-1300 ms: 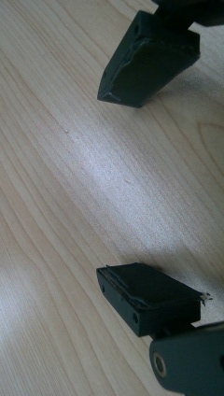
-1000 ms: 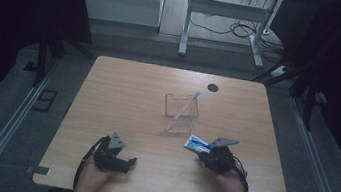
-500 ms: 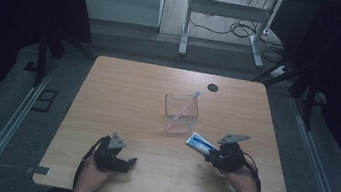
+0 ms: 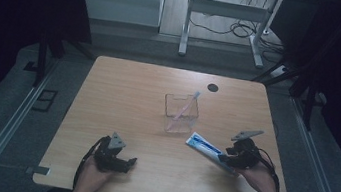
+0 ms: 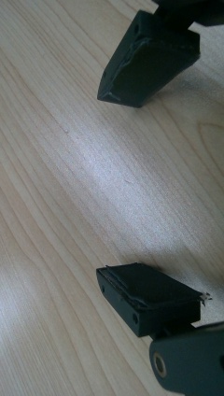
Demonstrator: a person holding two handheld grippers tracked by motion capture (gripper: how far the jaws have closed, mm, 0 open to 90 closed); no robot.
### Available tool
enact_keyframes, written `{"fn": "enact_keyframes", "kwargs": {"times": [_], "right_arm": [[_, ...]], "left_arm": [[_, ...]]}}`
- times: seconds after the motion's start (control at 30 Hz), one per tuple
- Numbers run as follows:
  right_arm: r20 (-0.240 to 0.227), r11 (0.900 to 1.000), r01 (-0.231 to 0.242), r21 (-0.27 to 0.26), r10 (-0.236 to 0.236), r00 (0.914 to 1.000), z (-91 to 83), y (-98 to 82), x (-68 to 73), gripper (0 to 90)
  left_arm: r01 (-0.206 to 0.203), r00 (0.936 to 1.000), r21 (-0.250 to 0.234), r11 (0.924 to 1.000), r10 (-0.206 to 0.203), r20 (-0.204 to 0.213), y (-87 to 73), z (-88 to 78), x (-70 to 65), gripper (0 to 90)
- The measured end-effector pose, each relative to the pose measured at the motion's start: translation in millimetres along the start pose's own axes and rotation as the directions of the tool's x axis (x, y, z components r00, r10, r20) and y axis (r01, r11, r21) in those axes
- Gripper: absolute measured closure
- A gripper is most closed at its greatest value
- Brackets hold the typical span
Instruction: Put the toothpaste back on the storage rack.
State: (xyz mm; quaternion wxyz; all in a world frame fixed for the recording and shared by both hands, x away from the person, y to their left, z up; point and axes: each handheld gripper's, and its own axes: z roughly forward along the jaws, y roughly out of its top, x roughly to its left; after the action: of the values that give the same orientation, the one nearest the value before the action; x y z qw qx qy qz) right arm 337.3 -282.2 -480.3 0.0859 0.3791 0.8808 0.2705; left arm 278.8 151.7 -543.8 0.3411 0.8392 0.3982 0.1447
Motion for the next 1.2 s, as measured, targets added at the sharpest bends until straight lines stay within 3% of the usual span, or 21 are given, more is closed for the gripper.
{"fn": "enact_keyframes", "kwargs": {"times": [0.3, 0.6, 1.0, 1.1, 1.2], "right_arm": [[0.001, 0.992, 0.061, 0.11, -0.061, 0.9981, 11.2, 11.3, -2.1, 47.8], [-0.026, 0.969, 0.124, 0.216, -0.121, 0.9923, 27.4, 27.2, -1.1, 47.5], [-0.056, 0.942, 0.169, 0.289, -0.16, 0.9855, 47.1, 37.2, 2.4, 47.8], [-0.057, 0.938, 0.183, 0.296, -0.174, 0.9832, 48.4, 38.3, 2.8, 50.8], [-0.062, 0.937, 0.184, 0.298, -0.174, 0.9828, 46.3, 40.0, 1.8, 60.9]], "left_arm": [[0.0, 1.0, 0.0, 1.0, 0.0, 0.0, 0.0, 0.0, 0.0, 13.9], [0.0, 1.0, 0.0, 1.0, 0.0, -0.001, 0.0, 0.0, 0.0, 13.9], [0.0, 1.0, 0.0, 1.0, 0.0, 0.0, 0.0, 0.0, 0.0, 14.0], [0.0, 1.0, 0.0, 1.0, 0.0, 0.0, 0.0, 0.0, 0.0, 14.0], [0.0, 1.0, 0.0, 1.0, 0.0, -0.001, 0.0, 0.0, 0.0, 14.0]]}}
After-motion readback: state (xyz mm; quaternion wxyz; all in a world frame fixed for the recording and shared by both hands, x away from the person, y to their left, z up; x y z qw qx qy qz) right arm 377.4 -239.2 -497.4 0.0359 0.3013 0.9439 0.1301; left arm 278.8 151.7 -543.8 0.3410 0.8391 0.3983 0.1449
